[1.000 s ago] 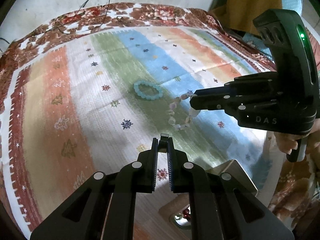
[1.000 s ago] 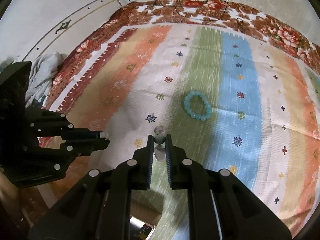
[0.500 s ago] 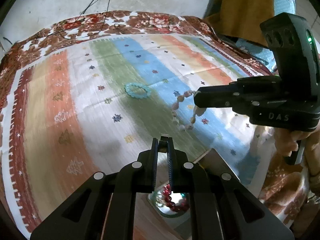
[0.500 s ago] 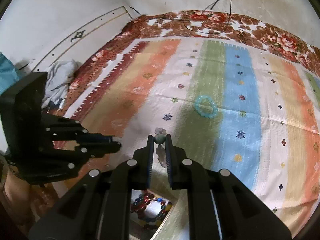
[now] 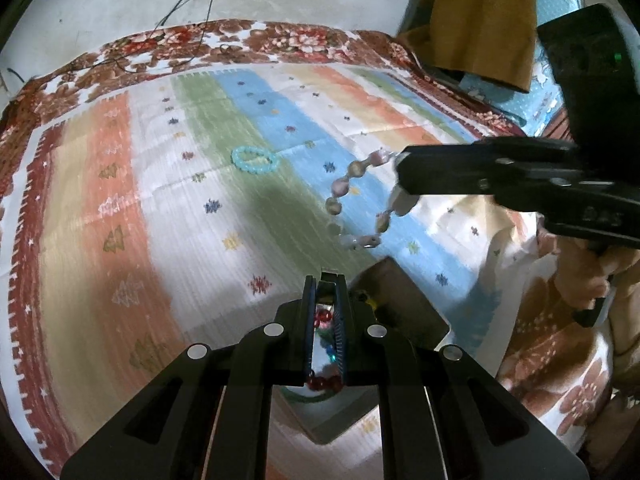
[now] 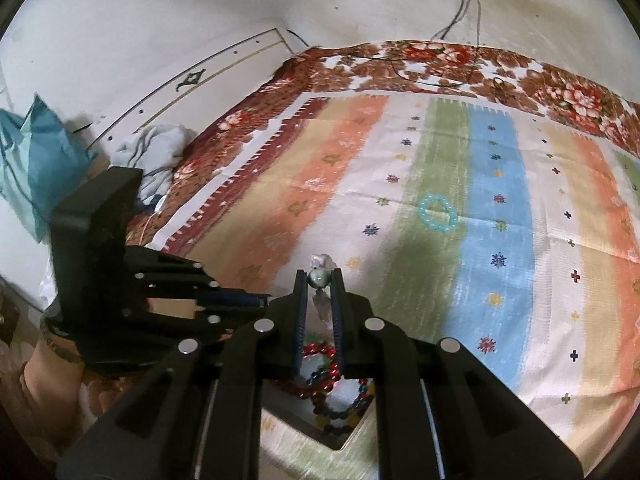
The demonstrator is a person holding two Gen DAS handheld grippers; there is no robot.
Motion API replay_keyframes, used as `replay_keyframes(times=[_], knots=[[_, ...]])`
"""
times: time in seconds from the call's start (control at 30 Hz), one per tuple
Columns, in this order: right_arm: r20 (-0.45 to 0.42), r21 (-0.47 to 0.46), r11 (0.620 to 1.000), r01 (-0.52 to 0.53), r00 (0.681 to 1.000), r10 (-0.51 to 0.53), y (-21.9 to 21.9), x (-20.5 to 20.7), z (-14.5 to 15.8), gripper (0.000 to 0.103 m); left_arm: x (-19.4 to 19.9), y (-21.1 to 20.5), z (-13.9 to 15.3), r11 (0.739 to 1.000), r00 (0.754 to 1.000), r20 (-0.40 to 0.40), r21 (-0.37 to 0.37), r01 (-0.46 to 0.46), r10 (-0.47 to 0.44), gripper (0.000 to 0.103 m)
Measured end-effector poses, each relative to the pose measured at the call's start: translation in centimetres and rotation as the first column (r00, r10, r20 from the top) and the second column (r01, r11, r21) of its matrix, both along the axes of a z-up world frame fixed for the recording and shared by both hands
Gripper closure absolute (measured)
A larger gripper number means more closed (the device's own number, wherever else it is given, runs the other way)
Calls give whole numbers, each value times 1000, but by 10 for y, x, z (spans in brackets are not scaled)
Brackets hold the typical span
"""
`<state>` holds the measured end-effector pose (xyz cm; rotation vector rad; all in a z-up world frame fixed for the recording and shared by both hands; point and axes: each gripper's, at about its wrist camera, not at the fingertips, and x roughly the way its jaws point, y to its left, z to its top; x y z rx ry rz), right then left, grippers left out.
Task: Organize jewelry
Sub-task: 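Lift and carry the white stone bracelet in the right tool to the tin, then open the right tool over the tin to drop the white bracelet, then move the open right tool to the pale blue bead bracelet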
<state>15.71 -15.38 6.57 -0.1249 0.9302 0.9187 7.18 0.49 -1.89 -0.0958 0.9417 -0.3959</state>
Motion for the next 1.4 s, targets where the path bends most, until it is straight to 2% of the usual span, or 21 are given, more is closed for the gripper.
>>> replay_keyframes(times=[0.2,0.33,0.4,0.43,0.47,0.5,0.6,0.77,0.9,1.03,1.2,1.3,1.37,1.4], knots=[[-13,9,1000,-4,1000,4,-7,-18,-4,90,-14,-1,-6,1000,1000,-15,-11,-14,14,94],[-57,32,999,-15,998,17,-12,-26,-11,90,-21,-5,-13,1000,999,-32,-7,-15,14,94],[-70,31,999,-27,997,29,-13,-30,-14,90,-23,-9,-17,1000,999,-40,6,-7,8,90],[-82,25,999,-35,996,37,-12,-32,-17,90,-24,-10,-17,1000,999,-39,11,-9,9,81],[-85,20,999,-32,996,34,-13,-33,-19,90,-24,-10,-17,1000,999,-38,14,-12,12,77],[-86,13,999,-31,996,32,-12,-34,-21,88,-24,-8,-16,1000,999,-36,12,-17,17,77],[-89,0,1000,-18,996,17,-13,-31,-24,68,-23,1,-13,999,998,-28,-2,-49,49,74],[-104,-12,999,36,994,-37,-20,-20,-29,64,-21,14,-14,996,995,-29,-9,-91,91,71],[-118,-8,999,48,992,-48,-21,-14,-31,55,-19,16,-12,988,990,5,50,-144,144,69],[-139,9,997,70,988,-68,-22,-6,-32,49,-17,20,-10,977,981,37,89,-195,193,52],[-121,-12,994,112,986,-112,-24,0,-33,42,-12,23,-12,969,976,35,113,-218,215,44],[-103,-33,989,147,983,-150,-25,9,-34,34,-7,22,-14,966,974,37,125,-227,224,38],[-146,-11,986,166,975,-166,-28,16,-36,33,-3,20,-16,965,974,34,136,-225,222,29],[-168,1,985,174,971,-172,-30,20,-38,31,-2,20,-16,965,975,32,142,-222,219,28]])
